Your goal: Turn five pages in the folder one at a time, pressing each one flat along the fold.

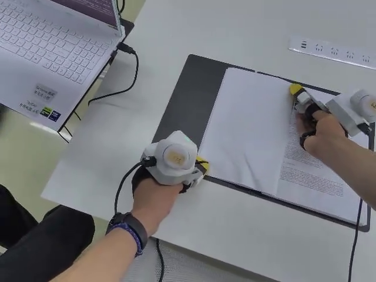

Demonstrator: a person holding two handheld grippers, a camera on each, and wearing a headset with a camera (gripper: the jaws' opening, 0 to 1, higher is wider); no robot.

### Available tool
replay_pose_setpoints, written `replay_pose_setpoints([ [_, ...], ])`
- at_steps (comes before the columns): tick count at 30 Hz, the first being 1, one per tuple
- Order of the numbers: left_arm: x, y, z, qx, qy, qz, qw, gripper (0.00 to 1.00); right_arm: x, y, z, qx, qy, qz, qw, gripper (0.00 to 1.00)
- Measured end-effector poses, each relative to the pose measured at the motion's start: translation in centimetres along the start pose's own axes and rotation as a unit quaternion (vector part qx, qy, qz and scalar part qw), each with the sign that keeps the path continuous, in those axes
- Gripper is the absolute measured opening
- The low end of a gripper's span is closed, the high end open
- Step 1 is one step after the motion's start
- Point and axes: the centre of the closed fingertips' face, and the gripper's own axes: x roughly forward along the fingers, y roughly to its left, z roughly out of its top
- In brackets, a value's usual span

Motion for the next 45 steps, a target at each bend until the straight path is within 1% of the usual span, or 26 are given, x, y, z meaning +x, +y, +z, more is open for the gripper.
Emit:
replay_pose_setpoints([
  [3, 0.0, 0.0, 0.0, 0.001, 0.0, -0.001, 1.0, 0.0, -0.1, 0.1, -0.1, -0.001, 0.001, 0.004, 1.0, 0.0],
  [6, -0.1, 0.0, 0.0, 0.003, 0.0, -0.001, 1.0, 0.0, -0.3, 0.2, -0.3, -0.012, 0.004, 0.005, 0.9999, 0.0],
  [8, -0.2, 0.0, 0.0, 0.003, 0.0, -0.001, 1.0, 0.0, -0.3, 0.0, -0.5, -0.016, 0.008, 0.008, 0.9998, 0.0],
  [11, -0.2, -0.1, 0.1, 0.004, -0.001, -0.002, 1.0, 0.0, -1.0, 0.5, -1.3, -0.036, 0.023, 0.018, 0.9989, 0.0],
  [14, -0.2, 0.0, 0.1, 0.004, -0.001, -0.002, 1.0, 0.0, -2.0, 1.1, -2.3, -0.065, 0.04, 0.038, 0.9964, 0.0],
  [17, -0.1, 0.0, 0.0, 0.004, -0.001, -0.003, 1.0, 0.0, -3.1, 1.6, -3.2, -0.075, 0.05, 0.05, 0.9947, 0.0],
  [21, -0.1, 0.0, 0.1, 0.005, -0.001, -0.003, 1.0, 0.0, -4.0, 1.5, -3.9, -0.062, 0.057, 0.065, 0.9943, 0.0],
  [29, 0.0, 0.0, 0.0, 0.007, -0.001, -0.004, 1.0, 0.0, -5.6, 1.5, -5.0, -0.067, 0.061, 0.082, 0.9925, 0.0],
  [31, 0.0, 0.0, 0.0, 0.007, -0.001, -0.004, 1.0, 0.0, -6.2, 1.7, -5.4, -0.054, 0.063, 0.095, 0.992, 0.0],
  [35, 0.0, 0.0, 0.0, 0.007, -0.001, -0.003, 1.0, 0.0, -7.1, 1.8, -6.1, -0.059, 0.07, 0.108, 0.9899, 0.0],
  [37, 0.1, 0.0, -0.1, 0.007, -0.001, -0.003, 1.0, 0.0, -7.7, 1.8, -6.4, -0.06, 0.072, 0.112, 0.9893, 0.0],
  [42, 0.1, 0.0, -0.1, 0.007, -0.003, -0.003, 1.0, 0.0, -9.4, 1.9, -7.5, -0.035, 0.065, 0.123, 0.9896, 0.0],
  [44, 0.1, 0.0, -0.1, 0.009, -0.003, -0.003, 1.0, 0.0, -10.1, 2.0, -7.9, -0.033, 0.066, 0.128, 0.9891, 0.0],
  [45, 0.0, 0.0, -0.1, 0.008, -0.003, -0.002, 1.0, 0.0, -10.5, 2.2, -8.4, -0.035, 0.072, 0.133, 0.9879, 0.0],
])
